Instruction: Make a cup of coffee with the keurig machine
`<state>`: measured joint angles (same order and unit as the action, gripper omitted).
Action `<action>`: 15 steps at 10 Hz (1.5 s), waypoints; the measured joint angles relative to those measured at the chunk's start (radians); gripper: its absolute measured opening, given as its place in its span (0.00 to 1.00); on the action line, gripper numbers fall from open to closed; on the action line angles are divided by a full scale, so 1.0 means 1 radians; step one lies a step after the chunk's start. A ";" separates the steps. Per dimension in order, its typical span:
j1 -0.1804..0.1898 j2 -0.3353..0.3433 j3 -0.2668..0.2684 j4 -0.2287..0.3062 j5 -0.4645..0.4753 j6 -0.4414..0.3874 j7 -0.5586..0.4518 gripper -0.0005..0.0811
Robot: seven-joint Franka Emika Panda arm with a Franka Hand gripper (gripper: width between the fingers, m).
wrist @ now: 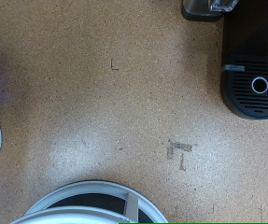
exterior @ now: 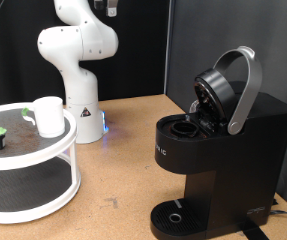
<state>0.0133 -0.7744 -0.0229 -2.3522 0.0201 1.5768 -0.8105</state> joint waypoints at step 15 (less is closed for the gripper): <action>-0.062 0.000 -0.354 -0.016 -0.210 0.083 -0.435 0.99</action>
<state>-0.0490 -0.7746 -0.3770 -2.3685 -0.1902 1.6601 -1.2453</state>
